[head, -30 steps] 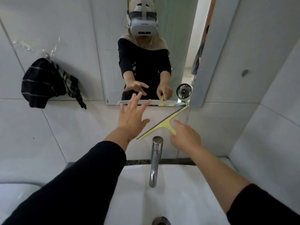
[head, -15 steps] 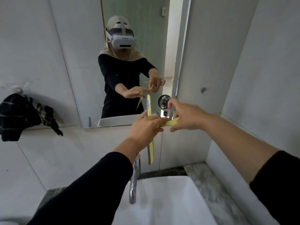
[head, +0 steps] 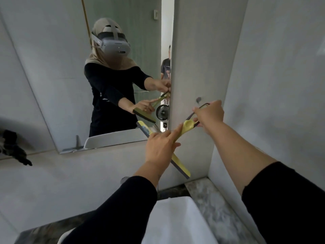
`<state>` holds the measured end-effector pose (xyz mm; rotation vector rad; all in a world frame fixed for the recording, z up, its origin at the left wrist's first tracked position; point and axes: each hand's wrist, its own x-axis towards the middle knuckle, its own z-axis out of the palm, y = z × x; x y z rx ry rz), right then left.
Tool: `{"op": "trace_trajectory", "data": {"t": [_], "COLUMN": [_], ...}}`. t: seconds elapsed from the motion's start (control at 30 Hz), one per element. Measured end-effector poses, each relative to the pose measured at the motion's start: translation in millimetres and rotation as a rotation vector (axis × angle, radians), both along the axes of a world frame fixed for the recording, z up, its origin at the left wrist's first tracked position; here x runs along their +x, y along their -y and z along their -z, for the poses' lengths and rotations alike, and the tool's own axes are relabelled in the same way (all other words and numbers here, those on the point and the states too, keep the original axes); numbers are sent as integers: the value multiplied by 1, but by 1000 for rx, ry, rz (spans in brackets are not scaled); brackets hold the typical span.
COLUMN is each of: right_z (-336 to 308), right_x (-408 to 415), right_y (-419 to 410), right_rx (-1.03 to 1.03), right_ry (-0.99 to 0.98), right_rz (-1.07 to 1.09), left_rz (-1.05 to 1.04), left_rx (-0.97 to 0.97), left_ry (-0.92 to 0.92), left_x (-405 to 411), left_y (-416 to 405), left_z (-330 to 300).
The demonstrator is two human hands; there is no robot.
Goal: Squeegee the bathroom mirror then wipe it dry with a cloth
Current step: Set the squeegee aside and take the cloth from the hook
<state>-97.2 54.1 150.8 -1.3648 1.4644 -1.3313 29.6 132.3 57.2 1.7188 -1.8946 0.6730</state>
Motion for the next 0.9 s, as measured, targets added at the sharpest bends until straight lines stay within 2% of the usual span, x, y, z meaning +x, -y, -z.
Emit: {"op": "trace_trajectory", "data": {"t": [0.1, 0.23, 0.33, 0.5, 0.9], "right_z": [4, 10, 14, 22, 52], "right_x": [-1, -6, -5, 0, 4], "right_y": [15, 35, 52, 86, 128], "right_rx": [-40, -86, -127, -146, -226], "right_ry": [-59, -132, -107, -65, -148], "right_rz": [47, 18, -4, 73, 66], "left_rz": [79, 111, 61, 79, 185], "left_rx": [8, 147, 199, 307, 492], "left_ry": [-22, -78, -58, -125, -315], "left_x": [-10, -22, -28, -38, -42], "left_y": [9, 24, 38, 74, 128], "left_z": [13, 24, 28, 28, 63]}}
